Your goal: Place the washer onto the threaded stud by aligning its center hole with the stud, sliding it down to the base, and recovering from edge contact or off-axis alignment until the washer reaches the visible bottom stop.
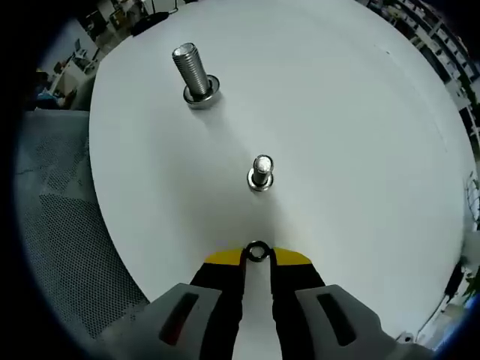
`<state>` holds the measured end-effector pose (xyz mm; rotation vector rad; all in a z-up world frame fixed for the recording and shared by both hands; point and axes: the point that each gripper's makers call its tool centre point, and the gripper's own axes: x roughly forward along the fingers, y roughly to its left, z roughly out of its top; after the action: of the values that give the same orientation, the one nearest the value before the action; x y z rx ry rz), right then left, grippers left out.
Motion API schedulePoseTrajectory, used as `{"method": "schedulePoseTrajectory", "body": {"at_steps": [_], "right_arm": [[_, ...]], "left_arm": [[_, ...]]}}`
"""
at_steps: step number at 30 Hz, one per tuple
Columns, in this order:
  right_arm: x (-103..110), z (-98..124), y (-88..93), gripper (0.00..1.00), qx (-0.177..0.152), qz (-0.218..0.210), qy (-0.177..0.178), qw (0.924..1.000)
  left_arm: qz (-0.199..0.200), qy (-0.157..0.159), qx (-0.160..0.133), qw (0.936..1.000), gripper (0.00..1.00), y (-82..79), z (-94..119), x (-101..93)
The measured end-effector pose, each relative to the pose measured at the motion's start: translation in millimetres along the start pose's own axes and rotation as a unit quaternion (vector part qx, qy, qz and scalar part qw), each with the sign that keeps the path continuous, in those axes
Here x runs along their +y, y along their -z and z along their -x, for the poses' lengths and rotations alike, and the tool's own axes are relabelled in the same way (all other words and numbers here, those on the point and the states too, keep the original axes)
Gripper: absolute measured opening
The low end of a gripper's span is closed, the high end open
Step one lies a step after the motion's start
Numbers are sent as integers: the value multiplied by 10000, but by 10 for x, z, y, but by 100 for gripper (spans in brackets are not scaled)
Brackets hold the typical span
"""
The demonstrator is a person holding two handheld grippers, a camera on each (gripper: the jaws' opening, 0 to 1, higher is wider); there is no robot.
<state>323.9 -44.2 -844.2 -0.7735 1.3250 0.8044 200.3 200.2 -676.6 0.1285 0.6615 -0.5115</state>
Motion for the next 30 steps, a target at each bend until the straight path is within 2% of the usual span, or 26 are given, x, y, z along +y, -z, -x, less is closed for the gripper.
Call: {"method": "schedulePoseTrajectory", "body": {"at_steps": [3,6,8,10,13,19,30], "right_arm": [[17,3,-3,14,-91,-45,246,9996],[10,9,-21,14,-445,304,334,9980],[-5,23,12,14,-552,184,325,9978],[10,18,59,13,-466,-28,230,9986],[19,47,93,13,-426,48,247,9988],[-64,260,-127,14,-856,-211,247,9958],[-35,350,-225,14,-914,-79,297,9953]], "left_arm": [[2,-7,19,10000,17,7,-2,1],[-12,-4,18,10000,17,9,-3,-3],[-10,-6,9,10000,17,6,-2,-2],[-13,-21,-4,10000,17,0,1,3],[18,-43,-51,10000,17,-17,11,15],[2,-36,-59,10000,17,-20,11,12],[49,-43,-161,9998,17,-55,28,22]]}}
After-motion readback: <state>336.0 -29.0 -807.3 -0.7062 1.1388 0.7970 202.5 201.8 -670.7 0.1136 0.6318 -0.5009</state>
